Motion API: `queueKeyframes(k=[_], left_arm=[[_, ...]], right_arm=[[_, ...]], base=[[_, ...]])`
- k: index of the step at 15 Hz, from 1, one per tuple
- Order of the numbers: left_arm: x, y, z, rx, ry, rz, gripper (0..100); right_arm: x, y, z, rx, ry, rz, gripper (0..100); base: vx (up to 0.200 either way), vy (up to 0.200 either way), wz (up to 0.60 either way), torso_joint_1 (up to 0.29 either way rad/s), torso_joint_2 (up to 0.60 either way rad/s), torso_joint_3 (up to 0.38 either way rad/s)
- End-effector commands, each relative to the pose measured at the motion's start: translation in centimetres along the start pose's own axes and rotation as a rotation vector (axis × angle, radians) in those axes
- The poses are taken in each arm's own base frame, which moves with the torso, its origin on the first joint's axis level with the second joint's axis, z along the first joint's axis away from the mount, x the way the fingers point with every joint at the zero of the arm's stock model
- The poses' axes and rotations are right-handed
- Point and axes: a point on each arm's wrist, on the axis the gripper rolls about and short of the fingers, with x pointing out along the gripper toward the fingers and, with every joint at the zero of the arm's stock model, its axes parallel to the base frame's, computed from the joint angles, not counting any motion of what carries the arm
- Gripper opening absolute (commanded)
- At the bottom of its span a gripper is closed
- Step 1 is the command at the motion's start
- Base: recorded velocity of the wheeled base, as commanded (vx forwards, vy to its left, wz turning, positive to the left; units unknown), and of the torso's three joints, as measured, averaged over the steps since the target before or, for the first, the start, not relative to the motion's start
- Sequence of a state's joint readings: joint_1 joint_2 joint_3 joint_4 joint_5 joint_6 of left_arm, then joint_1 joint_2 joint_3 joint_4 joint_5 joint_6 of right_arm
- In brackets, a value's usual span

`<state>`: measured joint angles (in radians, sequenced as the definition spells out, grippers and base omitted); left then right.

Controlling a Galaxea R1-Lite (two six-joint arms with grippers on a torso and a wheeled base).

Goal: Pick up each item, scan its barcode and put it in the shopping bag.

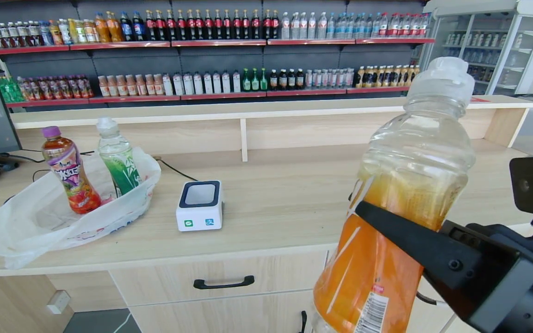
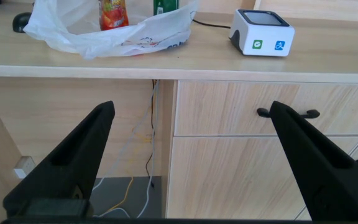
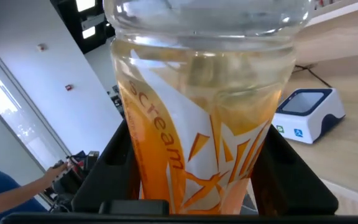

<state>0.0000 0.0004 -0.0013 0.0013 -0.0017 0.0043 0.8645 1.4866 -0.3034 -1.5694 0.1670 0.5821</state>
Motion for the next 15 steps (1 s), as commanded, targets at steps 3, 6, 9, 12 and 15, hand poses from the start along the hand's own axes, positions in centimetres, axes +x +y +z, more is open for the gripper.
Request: queueKeyframes(k=[3, 6, 9, 12, 15], left_arm=[[0.0, 0.0, 0.0, 0.0, 0.0, 0.0, 100], [0.0, 0.0, 0.0, 0.0, 0.001, 0.0, 100], [0.0, 0.0, 0.0, 0.0, 0.0, 0.0, 100], [0.0, 0.0, 0.0, 0.0, 0.0, 0.0, 100], [0.0, 0.0, 0.0, 0.0, 0.0, 0.0, 100]], right_arm=[[1.3, 0.7, 0.8, 0.041, -0.044, 0.048, 0], [2.3, 0.7, 1.2, 0.037, -0.066, 0.064, 0], [3.6, 0.6, 1.2, 0.035, -0.078, 0.075, 0], [4.4, 0.6, 1.2, 0.034, -0.083, 0.086, 0], [4.4, 0.5, 1.1, 0.034, -0.082, 0.085, 0]], base=[[0.0, 0.0, 0.0, 0.0, 0.0, 0.0], [0.0, 0.0, 0.0, 0.0, 0.0, 0.0], [0.0, 0.0, 0.0, 0.0, 0.0, 0.0], [0.0, 0.0, 0.0, 0.0, 0.0, 0.0], [0.0, 0.0, 0.0, 0.0, 0.0, 0.0]])
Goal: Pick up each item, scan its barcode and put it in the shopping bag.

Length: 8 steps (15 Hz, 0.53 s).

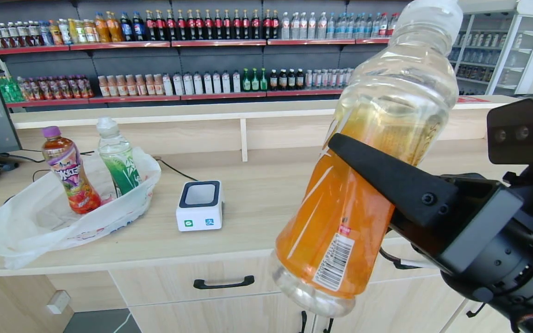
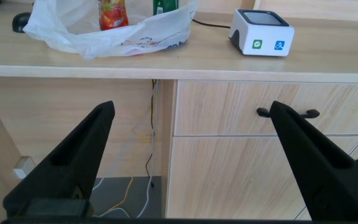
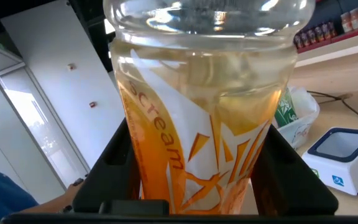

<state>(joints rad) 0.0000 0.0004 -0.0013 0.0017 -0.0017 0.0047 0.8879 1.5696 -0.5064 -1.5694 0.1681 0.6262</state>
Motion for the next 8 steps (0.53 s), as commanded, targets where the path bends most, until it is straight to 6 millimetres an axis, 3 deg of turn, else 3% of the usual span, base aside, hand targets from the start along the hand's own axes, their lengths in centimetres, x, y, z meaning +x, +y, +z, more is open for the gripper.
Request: queueKeyframes(k=[1, 8], left_arm=[[-0.01, 0.0, 0.01, 0.0, -0.001, 0.0, 100], [0.01, 0.0, -0.03, 0.0, 0.001, 0.0, 100]], right_arm=[[0.11, -0.11, -0.13, 0.0, 0.003, -0.001, 0], [0.2, 0.02, -0.32, 0.002, 0.009, 0.006, 0]], base=[[0.0, 0.0, 0.0, 0.0, 0.0, 0.0], [0.0, 0.0, 0.0, 0.0, 0.0, 0.0]])
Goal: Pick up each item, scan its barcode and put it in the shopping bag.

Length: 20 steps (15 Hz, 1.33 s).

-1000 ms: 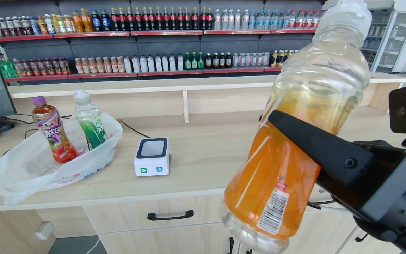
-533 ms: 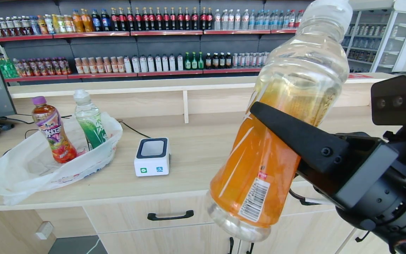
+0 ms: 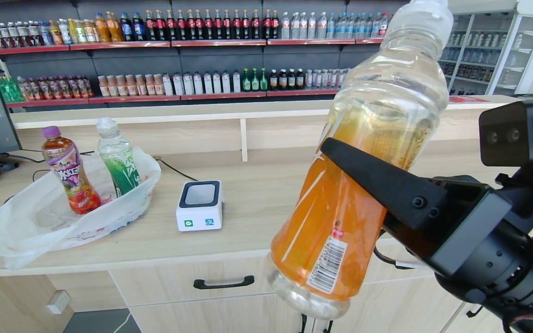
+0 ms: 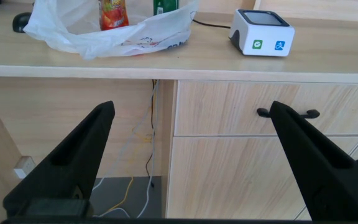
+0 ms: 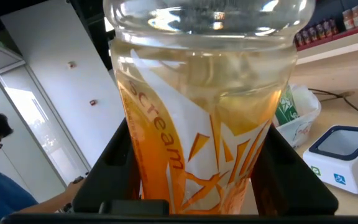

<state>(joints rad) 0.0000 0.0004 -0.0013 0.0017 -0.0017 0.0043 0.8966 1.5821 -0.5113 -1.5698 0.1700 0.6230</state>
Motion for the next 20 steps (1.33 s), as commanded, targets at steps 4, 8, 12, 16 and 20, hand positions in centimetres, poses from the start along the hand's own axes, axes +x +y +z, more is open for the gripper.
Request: queueKeyframes(k=[4, 8, 12, 16, 20], left_arm=[[0.0, 0.0, 0.0, 0.0, 0.001, 0.0, 100], [0.0, 0.0, 0.0, 0.0, -0.001, 0.0, 100], [0.0, 0.0, 0.0, 0.0, -0.001, 0.0, 100], [0.0, 0.0, 0.0, 0.0, -0.001, 0.0, 100], [0.0, 0.0, 0.0, 0.0, 0.001, 0.0, 100]], right_arm=[[-0.2, 0.3, -0.2, -0.01, 0.008, 0.007, 0], [-0.2, 0.3, -0.2, -0.035, 0.008, 0.005, 0], [-0.9, -0.2, -1.0, -0.091, 0.046, -0.019, 0], [-1.9, -0.7, -1.9, -0.203, 0.085, -0.072, 0], [-1.7, -1.3, -2.3, -0.352, 0.064, -0.174, 0]], base=[[0.0, 0.0, 0.0, 0.0, 0.0, 0.0], [0.0, 0.0, 0.0, 0.0, 0.0, 0.0], [0.0, 0.0, 0.0, 0.0, 0.0, 0.0], [0.0, 0.0, 0.0, 0.0, 0.0, 0.0], [0.0, 0.0, 0.0, 0.0, 0.0, 0.0]])
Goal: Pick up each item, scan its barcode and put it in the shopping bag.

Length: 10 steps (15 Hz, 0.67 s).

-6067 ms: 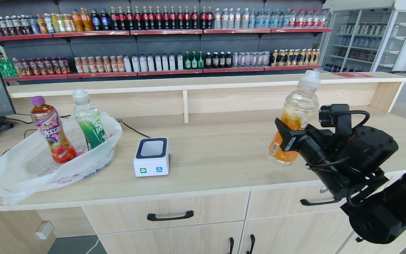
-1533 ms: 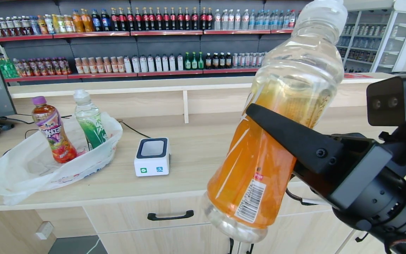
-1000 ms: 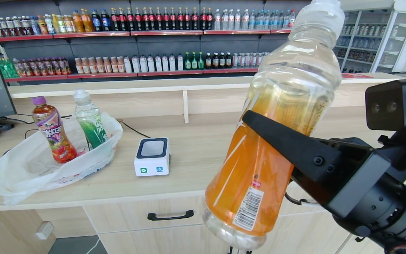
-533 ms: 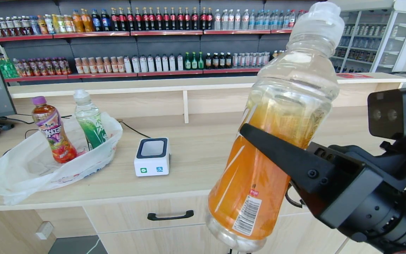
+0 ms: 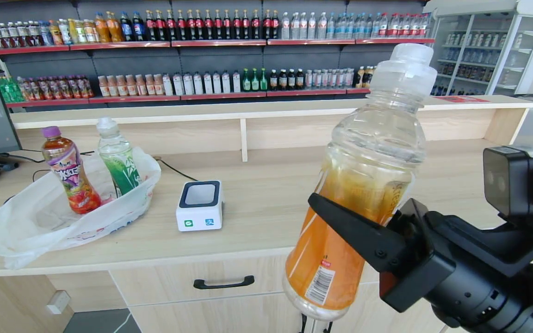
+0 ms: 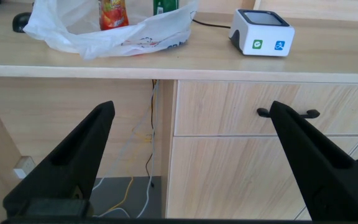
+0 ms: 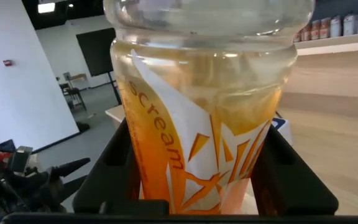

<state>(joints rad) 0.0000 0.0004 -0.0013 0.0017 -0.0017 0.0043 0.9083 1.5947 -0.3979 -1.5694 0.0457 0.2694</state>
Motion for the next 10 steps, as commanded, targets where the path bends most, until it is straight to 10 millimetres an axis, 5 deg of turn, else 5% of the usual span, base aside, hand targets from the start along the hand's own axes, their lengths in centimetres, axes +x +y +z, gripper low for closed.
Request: queueKeyframes(k=[1, 5, 10], left_arm=[[0.0, 0.0, 0.0, 0.0, -0.001, 0.0, 100], [0.0, 0.0, 0.0, 0.0, 0.001, 0.0, 100], [0.0, 0.0, 0.0, 0.0, 0.001, 0.0, 100]], right_arm=[[0.3, -0.2, -0.2, -0.054, -0.006, -0.044, 0], [-0.9, -2.1, 0.2, -0.283, -0.018, -0.288, 0], [-1.9, -3.7, 0.3, -0.375, 0.01, -0.379, 0]], base=[[0.0, 0.0, 0.0, 0.0, 0.0, 0.0], [0.0, 0.0, 0.0, 0.0, 0.0, 0.0], [0.0, 0.0, 0.0, 0.0, 0.0, 0.0]])
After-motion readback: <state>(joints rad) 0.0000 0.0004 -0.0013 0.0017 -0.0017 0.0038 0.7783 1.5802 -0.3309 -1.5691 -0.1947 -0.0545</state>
